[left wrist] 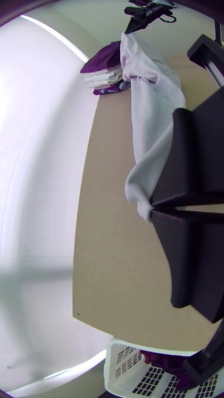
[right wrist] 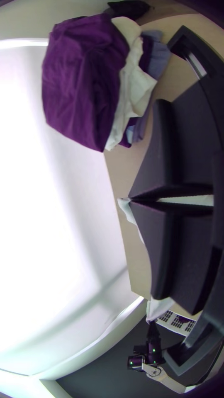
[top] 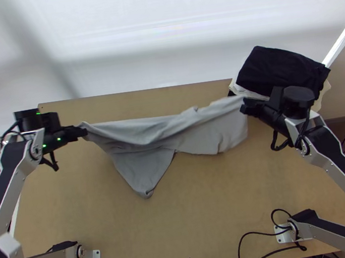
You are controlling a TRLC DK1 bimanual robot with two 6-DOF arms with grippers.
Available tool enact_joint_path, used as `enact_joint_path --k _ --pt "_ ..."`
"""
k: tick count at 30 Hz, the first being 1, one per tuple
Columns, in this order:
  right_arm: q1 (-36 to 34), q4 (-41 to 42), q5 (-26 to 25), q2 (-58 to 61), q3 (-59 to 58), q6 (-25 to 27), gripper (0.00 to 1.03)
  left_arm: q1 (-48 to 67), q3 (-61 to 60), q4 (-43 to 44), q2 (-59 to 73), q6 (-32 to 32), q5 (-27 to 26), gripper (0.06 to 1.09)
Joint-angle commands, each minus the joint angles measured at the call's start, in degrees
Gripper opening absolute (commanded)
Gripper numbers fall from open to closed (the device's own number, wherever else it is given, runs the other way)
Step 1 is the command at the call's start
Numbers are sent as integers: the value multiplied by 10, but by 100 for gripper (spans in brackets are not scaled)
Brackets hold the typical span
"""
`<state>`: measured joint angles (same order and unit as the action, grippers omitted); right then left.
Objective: Fold the t-shirt
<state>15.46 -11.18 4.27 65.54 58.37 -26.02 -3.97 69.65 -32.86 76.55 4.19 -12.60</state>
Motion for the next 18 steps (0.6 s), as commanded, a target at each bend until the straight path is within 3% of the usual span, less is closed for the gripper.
enact_joint_path --k 1,8,13,16,18 --pt "-5 46 -8 -19 35 47 3 -13 27 4 -52 25 -1 10" --pt "-2 109 -8 -34 91 140 3 -50 45 10 -153 51 0 10" --pt "-2 165 -8 -37 154 189 3 -78 51 65 -229 81 4 10" --pt "-5 216 -13 -22 195 222 3 -105 71 104 -249 116 15 10" --pt "-5 248 -23 -9 221 257 3 -115 84 138 -251 118 52 10"
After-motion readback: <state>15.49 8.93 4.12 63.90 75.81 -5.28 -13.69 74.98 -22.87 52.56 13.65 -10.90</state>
